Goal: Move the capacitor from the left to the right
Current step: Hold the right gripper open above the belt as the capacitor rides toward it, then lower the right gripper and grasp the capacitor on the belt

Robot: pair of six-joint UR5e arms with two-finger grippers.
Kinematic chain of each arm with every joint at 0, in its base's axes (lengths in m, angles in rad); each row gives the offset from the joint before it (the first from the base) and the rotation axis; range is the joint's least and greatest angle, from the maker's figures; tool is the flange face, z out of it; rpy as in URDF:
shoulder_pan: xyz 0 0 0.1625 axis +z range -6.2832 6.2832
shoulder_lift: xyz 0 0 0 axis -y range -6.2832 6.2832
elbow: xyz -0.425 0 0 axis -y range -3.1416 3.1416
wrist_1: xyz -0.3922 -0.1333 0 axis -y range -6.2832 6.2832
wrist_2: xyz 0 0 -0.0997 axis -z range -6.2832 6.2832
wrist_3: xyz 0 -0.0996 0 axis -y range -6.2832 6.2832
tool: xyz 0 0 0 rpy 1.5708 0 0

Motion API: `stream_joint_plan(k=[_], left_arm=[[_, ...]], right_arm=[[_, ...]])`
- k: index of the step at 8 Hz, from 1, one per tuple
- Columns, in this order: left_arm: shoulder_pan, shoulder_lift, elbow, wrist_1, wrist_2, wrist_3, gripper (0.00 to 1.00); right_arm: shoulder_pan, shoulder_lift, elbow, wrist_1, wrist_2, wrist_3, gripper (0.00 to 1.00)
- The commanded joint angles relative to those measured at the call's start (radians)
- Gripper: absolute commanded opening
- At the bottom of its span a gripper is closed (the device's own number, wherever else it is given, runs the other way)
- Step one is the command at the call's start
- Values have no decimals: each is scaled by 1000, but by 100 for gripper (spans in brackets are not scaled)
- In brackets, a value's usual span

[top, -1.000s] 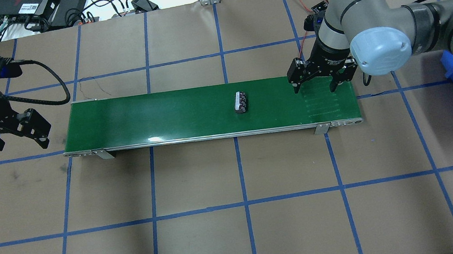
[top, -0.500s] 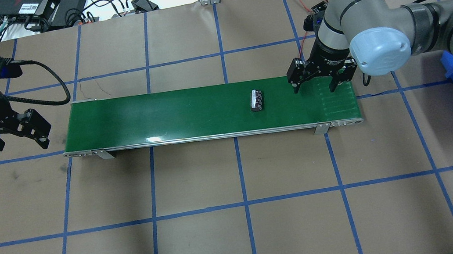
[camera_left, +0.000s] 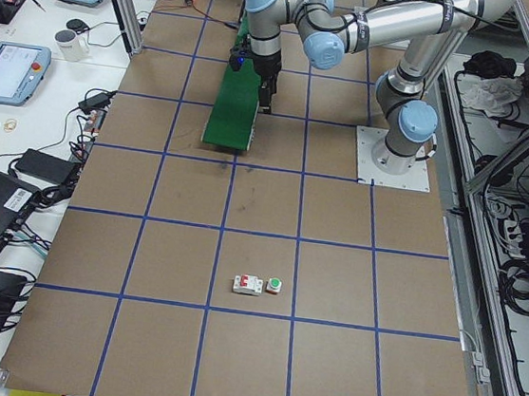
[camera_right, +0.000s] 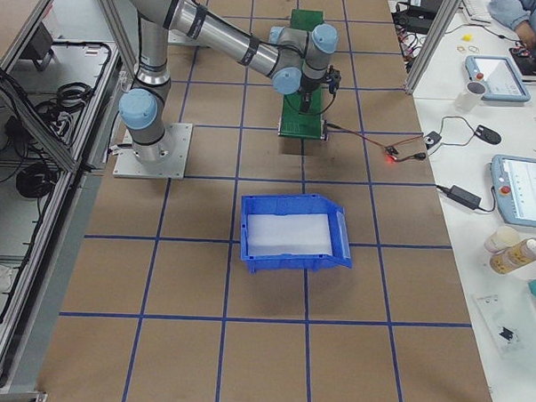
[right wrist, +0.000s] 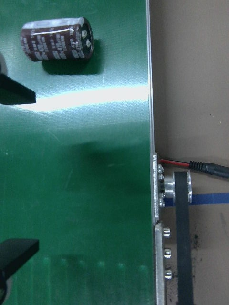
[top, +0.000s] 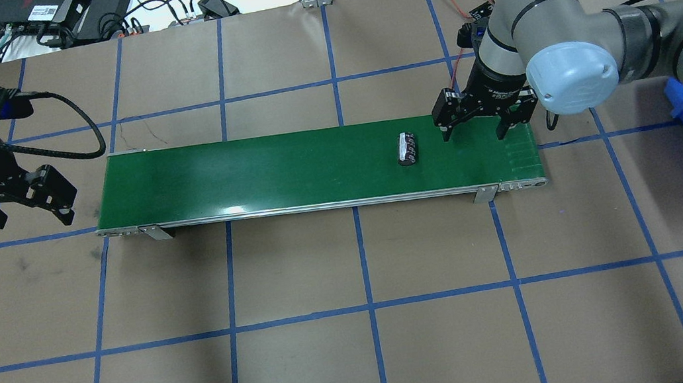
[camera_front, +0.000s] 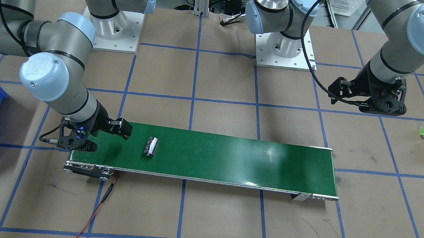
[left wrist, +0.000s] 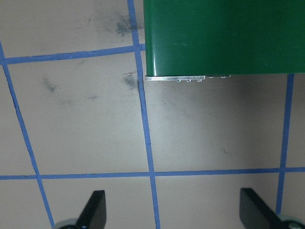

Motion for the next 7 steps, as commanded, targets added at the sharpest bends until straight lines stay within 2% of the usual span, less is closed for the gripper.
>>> stream_joint_plan(k=[1,5,7], left_arm=[[3,-1,5,-6,0,-1,100],[3,2,8,-43,3,-9,100],[3,0,8,-43,2,-9,100]], right_arm=[[-1,3,0,-3,0,0,98],[-1,8,0,-8,0,0,100],[-1,21,2,-17,-6,-2,96]])
